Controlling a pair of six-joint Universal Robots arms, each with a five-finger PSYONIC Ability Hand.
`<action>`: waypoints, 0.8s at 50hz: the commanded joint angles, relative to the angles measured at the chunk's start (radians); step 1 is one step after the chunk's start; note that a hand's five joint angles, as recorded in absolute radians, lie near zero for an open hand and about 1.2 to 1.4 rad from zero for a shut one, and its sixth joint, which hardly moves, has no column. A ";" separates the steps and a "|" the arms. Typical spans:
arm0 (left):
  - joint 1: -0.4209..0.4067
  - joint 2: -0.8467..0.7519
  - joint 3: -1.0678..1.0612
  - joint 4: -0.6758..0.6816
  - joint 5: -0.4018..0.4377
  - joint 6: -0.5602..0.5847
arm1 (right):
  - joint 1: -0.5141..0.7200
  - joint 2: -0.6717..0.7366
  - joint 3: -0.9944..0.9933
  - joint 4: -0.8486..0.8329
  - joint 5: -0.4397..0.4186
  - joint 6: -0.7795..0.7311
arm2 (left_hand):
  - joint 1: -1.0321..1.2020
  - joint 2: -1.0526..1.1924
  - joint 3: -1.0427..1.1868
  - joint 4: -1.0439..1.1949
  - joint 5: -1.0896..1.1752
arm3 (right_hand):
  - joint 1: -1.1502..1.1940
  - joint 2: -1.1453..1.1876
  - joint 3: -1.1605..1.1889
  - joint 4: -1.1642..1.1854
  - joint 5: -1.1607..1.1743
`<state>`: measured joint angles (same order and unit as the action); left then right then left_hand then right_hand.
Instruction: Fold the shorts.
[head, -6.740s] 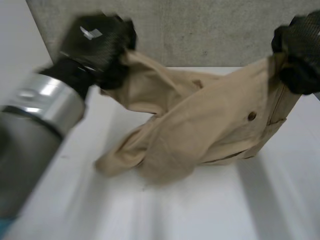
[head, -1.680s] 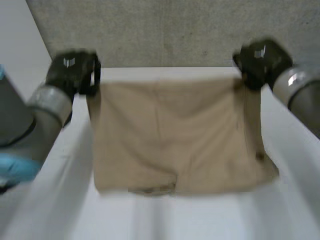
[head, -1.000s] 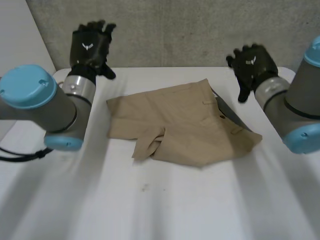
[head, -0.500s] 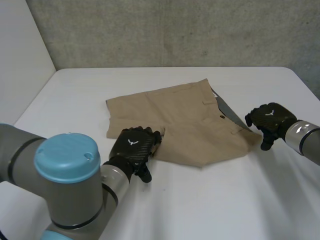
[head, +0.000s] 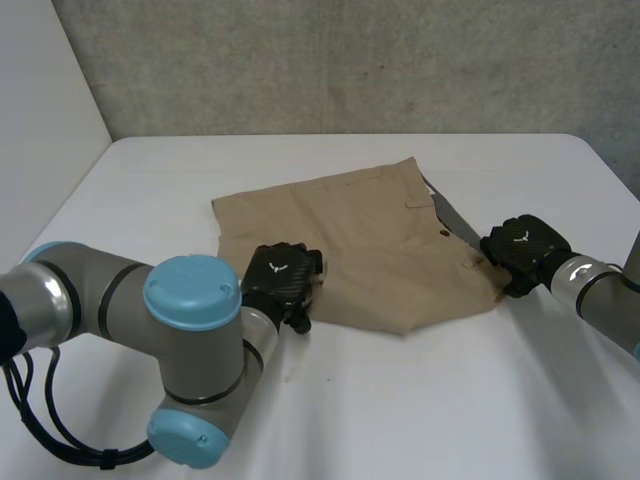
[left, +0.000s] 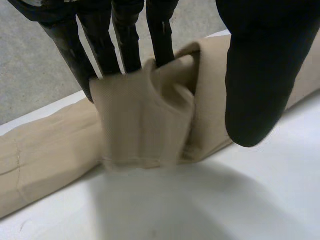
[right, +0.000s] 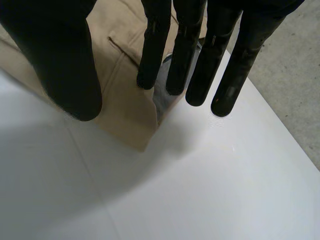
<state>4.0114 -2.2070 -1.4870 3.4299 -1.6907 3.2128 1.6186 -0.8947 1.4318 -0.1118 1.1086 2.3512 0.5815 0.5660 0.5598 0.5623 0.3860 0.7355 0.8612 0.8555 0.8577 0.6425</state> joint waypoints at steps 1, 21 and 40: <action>0.008 -0.014 0.016 0.000 0.003 0.001 | 0.000 0.007 -0.013 0.000 0.000 -0.036 | 0.535 0.551 0.557 0.555 0.556 | 0.661 0.535 0.541 0.539 0.579; 0.141 0.433 -0.102 -0.313 0.058 -0.011 | 0.000 -0.346 0.081 0.386 0.007 0.060 | 0.815 0.830 0.836 0.834 0.836 | 0.661 0.535 0.541 0.539 0.579; 0.314 0.479 -0.179 -0.250 0.260 -0.053 | 0.079 -0.535 0.162 0.463 -0.055 0.204 | 0.815 0.830 0.836 0.834 0.836 | 0.661 0.535 0.541 0.539 0.579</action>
<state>4.3144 -1.5175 -1.6678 3.0530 -1.4281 3.1536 1.6520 -1.4687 1.5431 0.4875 1.0640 2.5146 1.1159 1.1949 1.1913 1.1999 0.9995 0.8912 1.1729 1.1782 1.1901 0.9434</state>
